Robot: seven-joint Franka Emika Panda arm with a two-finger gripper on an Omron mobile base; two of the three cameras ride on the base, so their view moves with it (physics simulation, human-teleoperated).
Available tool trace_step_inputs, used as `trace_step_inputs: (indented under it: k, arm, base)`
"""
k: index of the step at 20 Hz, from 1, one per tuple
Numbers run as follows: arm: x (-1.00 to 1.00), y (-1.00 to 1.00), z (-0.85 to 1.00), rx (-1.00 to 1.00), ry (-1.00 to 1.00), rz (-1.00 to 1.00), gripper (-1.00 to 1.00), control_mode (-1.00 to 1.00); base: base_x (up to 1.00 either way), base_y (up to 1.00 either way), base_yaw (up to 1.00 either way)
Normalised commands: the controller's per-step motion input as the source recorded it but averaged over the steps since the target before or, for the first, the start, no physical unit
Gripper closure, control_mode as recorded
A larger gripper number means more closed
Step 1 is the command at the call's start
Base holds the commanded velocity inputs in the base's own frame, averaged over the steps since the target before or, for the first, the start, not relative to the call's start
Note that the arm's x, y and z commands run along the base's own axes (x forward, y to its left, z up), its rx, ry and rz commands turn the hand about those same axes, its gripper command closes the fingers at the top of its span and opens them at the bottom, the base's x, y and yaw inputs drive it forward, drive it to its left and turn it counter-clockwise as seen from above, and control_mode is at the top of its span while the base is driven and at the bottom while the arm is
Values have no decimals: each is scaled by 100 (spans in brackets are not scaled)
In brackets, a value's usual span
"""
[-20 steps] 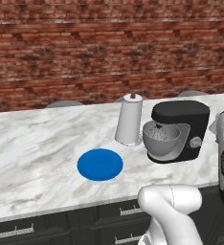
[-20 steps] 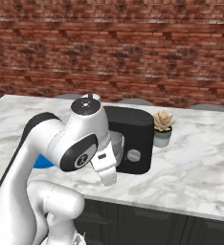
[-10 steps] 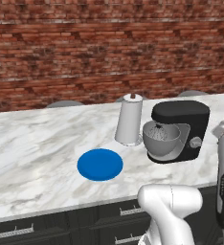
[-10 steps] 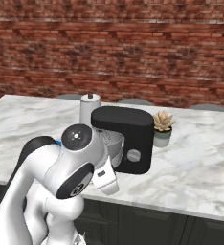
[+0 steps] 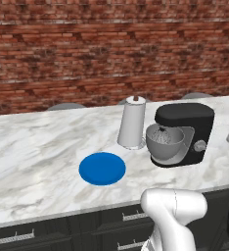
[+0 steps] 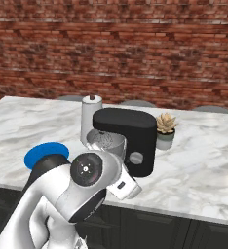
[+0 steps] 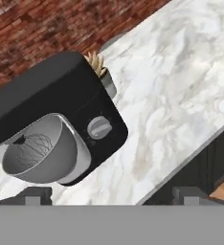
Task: Add butter and sugar cubes to the stand mixer bowl and then turn on the stand mixer to begin making frosting.
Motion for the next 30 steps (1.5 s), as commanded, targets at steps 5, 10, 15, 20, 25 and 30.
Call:
trace_step_inputs:
  k: [5,10,15,20,25,30]
  arm:
    - [0,-1,-4,-39,-7,19,-100,-100]
    - [0,3,-39,-46,-2,19,-100,-100]
    - [0,0,-73,-47,0,35,-100,-100]
    - [1,0,-78,-46,0,43,-100,-100]
    - [3,5,-48,-45,-1,40,-100,-100]
    - [11,14,-6,-36,-10,30,-100,-100]
  base:
    - [0,0,0]
    - [0,0,0]
    - [0,0,0]
    - [0,0,0]
    - [0,0,0]
    - [0,0,0]
